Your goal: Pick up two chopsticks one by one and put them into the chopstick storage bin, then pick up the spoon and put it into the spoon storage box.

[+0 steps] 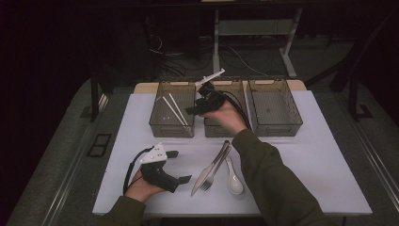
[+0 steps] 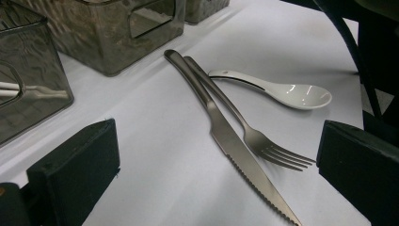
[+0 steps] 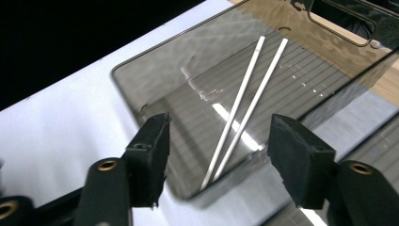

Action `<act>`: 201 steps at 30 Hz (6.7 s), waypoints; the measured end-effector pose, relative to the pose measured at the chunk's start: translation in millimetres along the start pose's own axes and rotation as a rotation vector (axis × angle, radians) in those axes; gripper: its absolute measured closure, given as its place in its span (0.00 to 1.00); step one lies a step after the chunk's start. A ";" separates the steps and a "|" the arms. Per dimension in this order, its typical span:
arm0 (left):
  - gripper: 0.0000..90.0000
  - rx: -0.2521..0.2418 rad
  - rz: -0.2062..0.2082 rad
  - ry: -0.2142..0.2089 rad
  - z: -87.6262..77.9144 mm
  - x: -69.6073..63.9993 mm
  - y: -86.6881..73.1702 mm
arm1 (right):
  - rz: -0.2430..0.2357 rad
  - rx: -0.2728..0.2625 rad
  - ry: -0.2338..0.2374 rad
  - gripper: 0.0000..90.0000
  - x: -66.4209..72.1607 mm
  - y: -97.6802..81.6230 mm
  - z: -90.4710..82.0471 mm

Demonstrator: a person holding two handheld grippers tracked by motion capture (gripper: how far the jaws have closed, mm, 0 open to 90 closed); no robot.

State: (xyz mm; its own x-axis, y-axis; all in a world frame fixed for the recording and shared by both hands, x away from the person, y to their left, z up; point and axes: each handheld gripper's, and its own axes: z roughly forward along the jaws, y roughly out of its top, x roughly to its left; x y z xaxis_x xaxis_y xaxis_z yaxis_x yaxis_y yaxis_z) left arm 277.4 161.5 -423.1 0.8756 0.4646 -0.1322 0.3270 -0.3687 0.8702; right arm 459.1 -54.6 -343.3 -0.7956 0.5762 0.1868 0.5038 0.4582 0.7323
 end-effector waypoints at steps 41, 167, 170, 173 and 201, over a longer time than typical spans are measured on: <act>0.00 0.027 -0.023 0.036 1.1 2.3 -3.1 | -0.010 -0.075 0.001 0.48 0.5 -179.1 -124.0; 0.00 0.030 -0.015 0.021 2.2 1.3 -2.6 | -0.087 0.255 0.006 1.00 20.3 -239.6 -119.8; 0.00 0.037 -0.010 0.022 2.4 1.6 -2.4 | -0.073 0.213 0.019 0.93 20.3 -236.7 -123.8; 0.00 0.035 -0.011 0.021 2.6 1.1 -2.4 | -0.056 0.148 0.070 0.83 21.0 -230.4 -125.2; 0.00 0.039 -0.009 0.020 2.5 0.7 -2.4 | -0.200 0.222 0.162 0.75 49.4 -229.2 -92.1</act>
State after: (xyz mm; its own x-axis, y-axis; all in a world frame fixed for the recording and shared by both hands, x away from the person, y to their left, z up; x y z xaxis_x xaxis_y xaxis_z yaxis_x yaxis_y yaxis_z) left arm 278.1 160.6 -426.4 0.8654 0.4839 -0.1300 0.3486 -0.3950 0.8500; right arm 273.4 -193.5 -441.6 -0.9204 0.3531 0.1681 0.3788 0.6981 0.6077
